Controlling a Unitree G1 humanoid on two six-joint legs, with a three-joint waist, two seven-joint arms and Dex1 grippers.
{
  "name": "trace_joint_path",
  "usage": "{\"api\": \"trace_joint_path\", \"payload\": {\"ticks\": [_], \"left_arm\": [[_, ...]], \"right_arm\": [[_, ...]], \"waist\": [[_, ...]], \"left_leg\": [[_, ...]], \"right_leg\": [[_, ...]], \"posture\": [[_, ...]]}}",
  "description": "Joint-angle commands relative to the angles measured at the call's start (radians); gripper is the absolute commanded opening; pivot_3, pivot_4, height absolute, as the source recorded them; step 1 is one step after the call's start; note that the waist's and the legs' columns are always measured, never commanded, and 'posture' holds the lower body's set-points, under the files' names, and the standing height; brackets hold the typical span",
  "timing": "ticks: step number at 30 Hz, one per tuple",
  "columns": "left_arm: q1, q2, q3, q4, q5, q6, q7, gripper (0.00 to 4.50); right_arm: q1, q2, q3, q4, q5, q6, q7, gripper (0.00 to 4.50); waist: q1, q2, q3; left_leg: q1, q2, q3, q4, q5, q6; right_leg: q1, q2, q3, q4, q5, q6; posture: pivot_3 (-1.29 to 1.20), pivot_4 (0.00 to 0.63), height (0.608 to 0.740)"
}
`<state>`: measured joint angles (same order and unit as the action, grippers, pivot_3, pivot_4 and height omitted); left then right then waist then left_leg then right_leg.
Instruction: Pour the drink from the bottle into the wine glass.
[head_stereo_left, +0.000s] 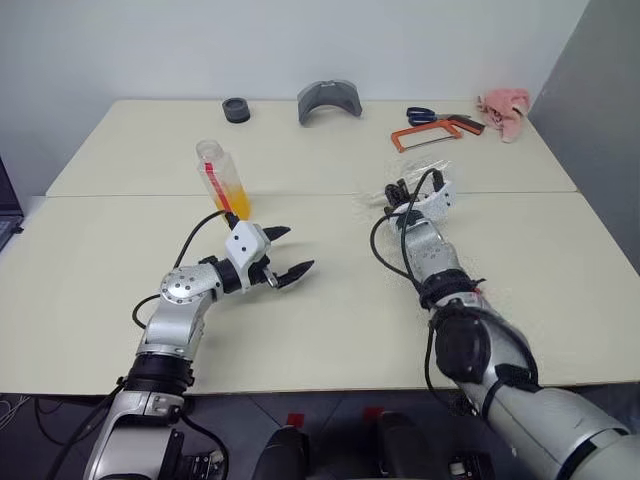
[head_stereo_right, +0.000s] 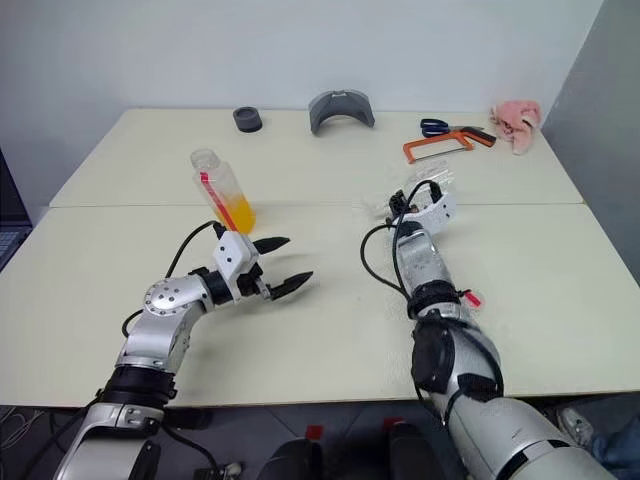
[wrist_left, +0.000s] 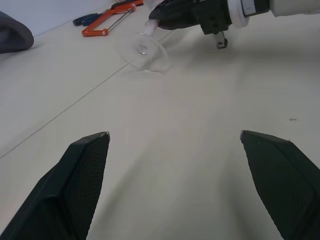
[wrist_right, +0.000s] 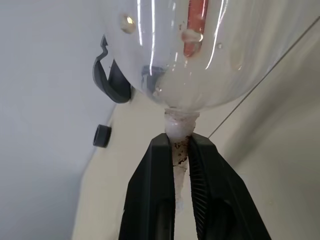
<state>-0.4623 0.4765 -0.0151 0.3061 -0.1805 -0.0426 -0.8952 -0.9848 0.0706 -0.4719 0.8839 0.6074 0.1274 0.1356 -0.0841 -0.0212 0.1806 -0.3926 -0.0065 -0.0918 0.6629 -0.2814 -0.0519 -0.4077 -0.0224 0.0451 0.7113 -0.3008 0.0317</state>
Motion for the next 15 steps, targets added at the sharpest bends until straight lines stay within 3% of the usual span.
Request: {"api": "trace_joint_path", "payload": {"ticks": [1,8,15], "left_arm": [[-0.021,-0.006,-0.002,-0.012,-0.004,-0.003,0.003,4.5],[-0.034,-0.015,-0.007,-0.005,-0.002,-0.005,0.002,4.5],[-0.039,-0.021,-0.015,-0.004,-0.002,-0.006,0.003,4.5]], "right_arm": [[0.086,0.003,0.125,-0.243,-0.084,0.038,0.015,0.14],[0.328,-0.058,0.337,-0.65,-0.243,0.073,0.036,0.14],[0.47,-0.124,0.473,-0.799,-0.413,-0.027,0.066,0.13]], "waist": [[0.0,0.0,0.0],[0.001,0.0,0.0],[0.001,0.0,0.0]], "left_leg": [[0.0,0.0,0.0,0.0,0.0,0.0],[-0.001,-0.001,-0.002,0.0,0.0,0.0],[0.0,0.0,-0.002,0.0,0.0,0.0]], "right_leg": [[0.0,0.0,0.0,0.0,0.0,0.0],[-0.001,0.0,-0.001,0.0,0.0,0.0],[-0.001,0.001,-0.001,0.0,0.0,0.0]], "posture": [[0.0,0.15,0.74],[0.0,0.15,0.74],[0.0,0.15,0.74]]}}
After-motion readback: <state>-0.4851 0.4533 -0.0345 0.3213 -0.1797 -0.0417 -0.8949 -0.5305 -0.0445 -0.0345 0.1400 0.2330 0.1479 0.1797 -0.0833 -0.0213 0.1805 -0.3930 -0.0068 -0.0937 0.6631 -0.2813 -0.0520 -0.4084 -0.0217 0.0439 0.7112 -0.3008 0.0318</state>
